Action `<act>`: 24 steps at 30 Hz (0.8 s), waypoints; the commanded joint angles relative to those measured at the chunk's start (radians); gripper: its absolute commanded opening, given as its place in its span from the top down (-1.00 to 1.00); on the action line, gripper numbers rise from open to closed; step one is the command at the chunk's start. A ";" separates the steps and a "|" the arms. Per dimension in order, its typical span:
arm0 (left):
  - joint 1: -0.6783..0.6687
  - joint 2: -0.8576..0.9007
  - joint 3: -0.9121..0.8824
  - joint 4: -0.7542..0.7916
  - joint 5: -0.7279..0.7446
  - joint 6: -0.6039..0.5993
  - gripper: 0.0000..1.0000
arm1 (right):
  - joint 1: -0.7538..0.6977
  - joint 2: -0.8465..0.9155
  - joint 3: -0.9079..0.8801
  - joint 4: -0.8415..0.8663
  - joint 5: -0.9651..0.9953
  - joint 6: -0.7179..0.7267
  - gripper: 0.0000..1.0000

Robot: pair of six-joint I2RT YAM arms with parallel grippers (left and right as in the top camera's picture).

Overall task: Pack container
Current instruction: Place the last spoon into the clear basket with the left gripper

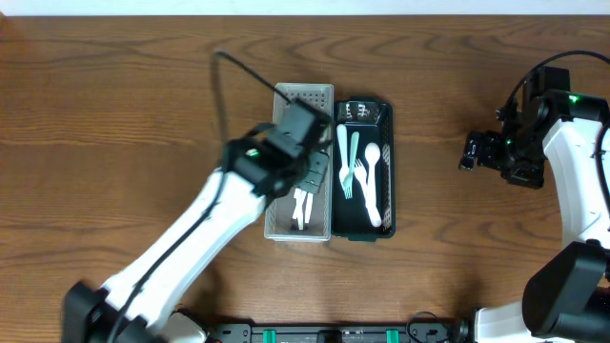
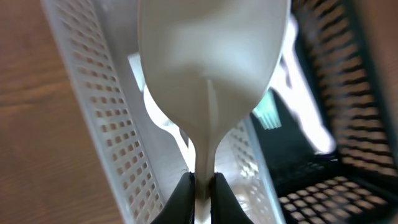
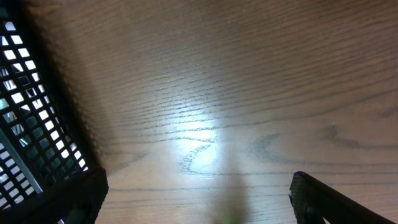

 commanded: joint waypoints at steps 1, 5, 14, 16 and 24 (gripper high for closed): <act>0.002 0.094 -0.002 -0.003 -0.034 0.026 0.88 | 0.002 0.005 -0.003 -0.004 -0.008 0.012 -0.93; 0.003 0.148 -0.002 -0.001 -0.034 0.027 0.52 | 0.002 0.005 -0.004 -0.005 -0.008 0.012 -0.93; 0.013 0.050 0.026 -0.013 -0.037 0.028 -0.18 | 0.002 0.005 -0.003 -0.004 -0.008 0.012 -0.93; 0.032 -0.008 0.039 -0.024 -0.053 0.028 -0.46 | 0.002 0.005 -0.003 -0.003 -0.008 0.012 -0.91; 0.283 -0.229 0.042 -0.018 -0.087 0.027 -0.96 | 0.063 0.001 -0.002 0.071 -0.007 0.004 -0.96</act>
